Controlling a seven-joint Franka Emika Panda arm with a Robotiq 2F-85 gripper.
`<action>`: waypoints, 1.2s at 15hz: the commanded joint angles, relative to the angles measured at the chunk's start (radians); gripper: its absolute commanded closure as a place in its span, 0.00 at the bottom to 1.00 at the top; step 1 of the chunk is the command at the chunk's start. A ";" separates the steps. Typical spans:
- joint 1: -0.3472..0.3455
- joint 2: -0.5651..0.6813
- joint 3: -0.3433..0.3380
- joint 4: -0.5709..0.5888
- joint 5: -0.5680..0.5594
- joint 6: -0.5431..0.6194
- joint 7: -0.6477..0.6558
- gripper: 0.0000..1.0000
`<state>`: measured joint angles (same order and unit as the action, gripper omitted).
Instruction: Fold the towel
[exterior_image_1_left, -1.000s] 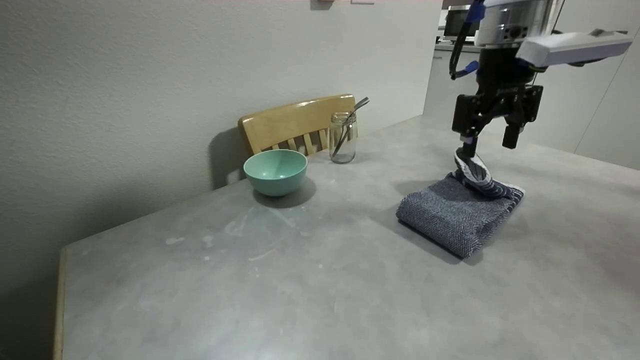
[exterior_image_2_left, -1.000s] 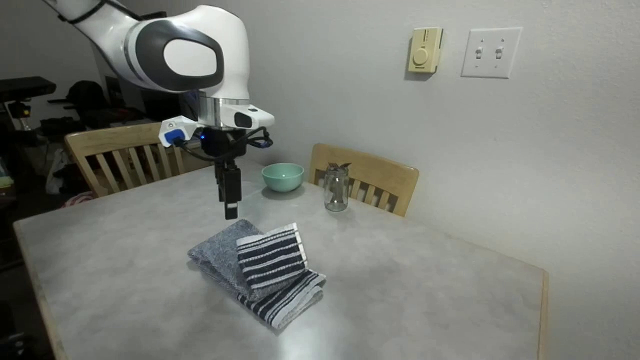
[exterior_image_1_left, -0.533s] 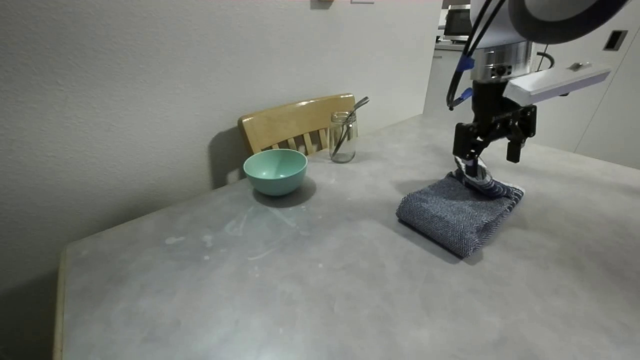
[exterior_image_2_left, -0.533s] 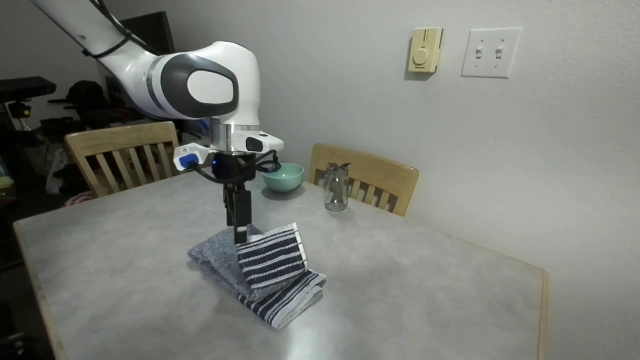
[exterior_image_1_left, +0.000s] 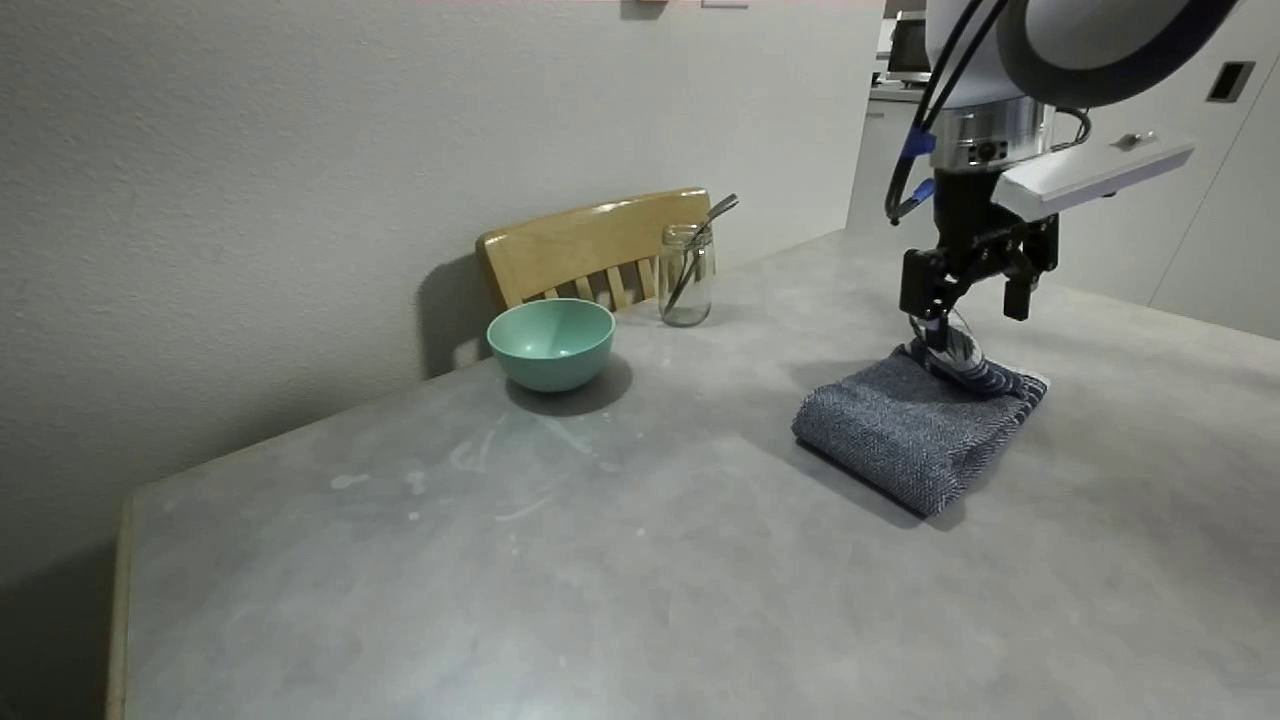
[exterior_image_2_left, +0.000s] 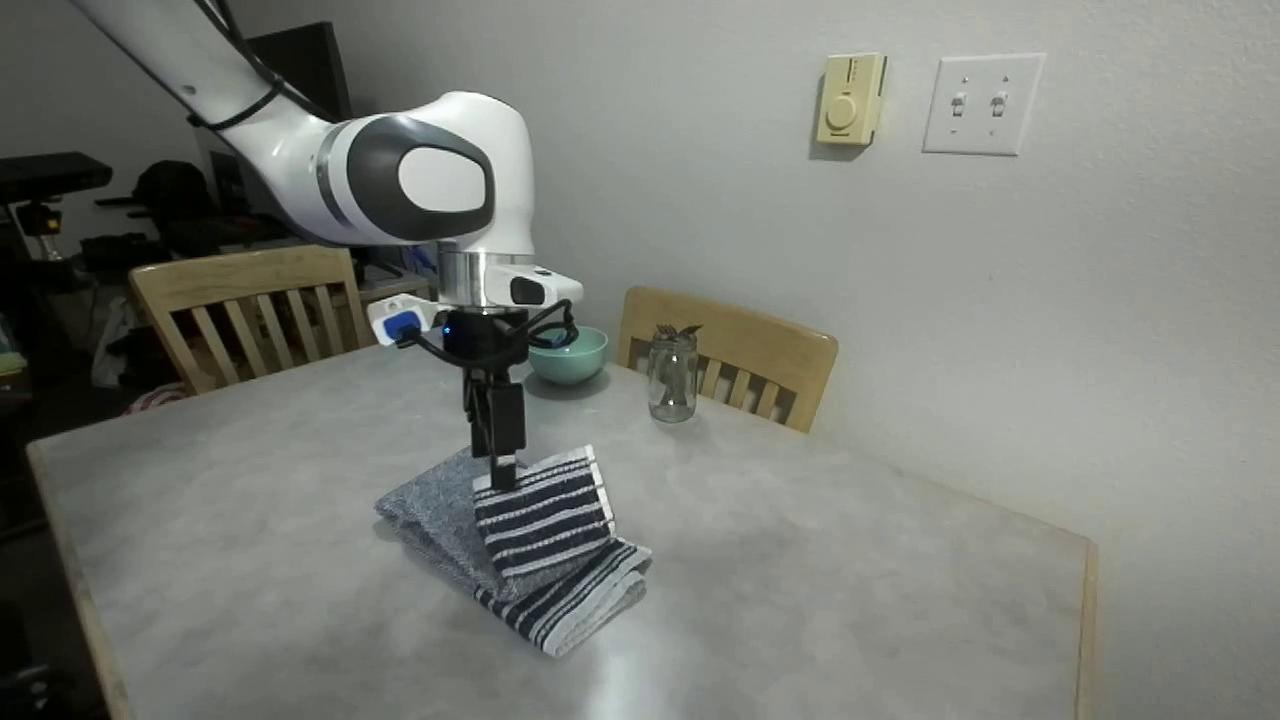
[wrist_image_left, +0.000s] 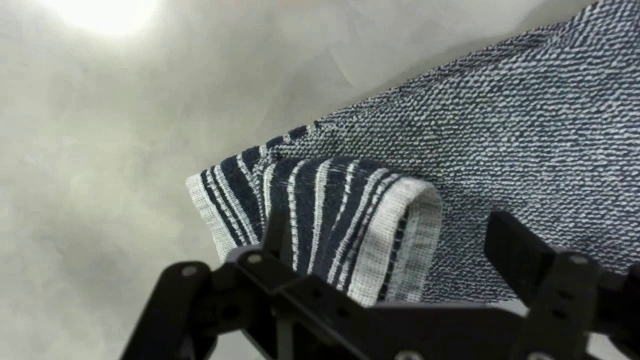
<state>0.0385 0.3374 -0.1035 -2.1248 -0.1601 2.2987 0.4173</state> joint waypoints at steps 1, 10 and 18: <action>0.029 0.028 -0.029 0.025 -0.076 0.008 0.075 0.00; 0.085 0.065 -0.090 0.020 -0.334 -0.023 0.355 0.00; 0.112 0.068 -0.114 0.033 -0.620 -0.222 0.635 0.00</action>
<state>0.1376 0.4036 -0.2128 -2.1089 -0.6964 2.1697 0.9737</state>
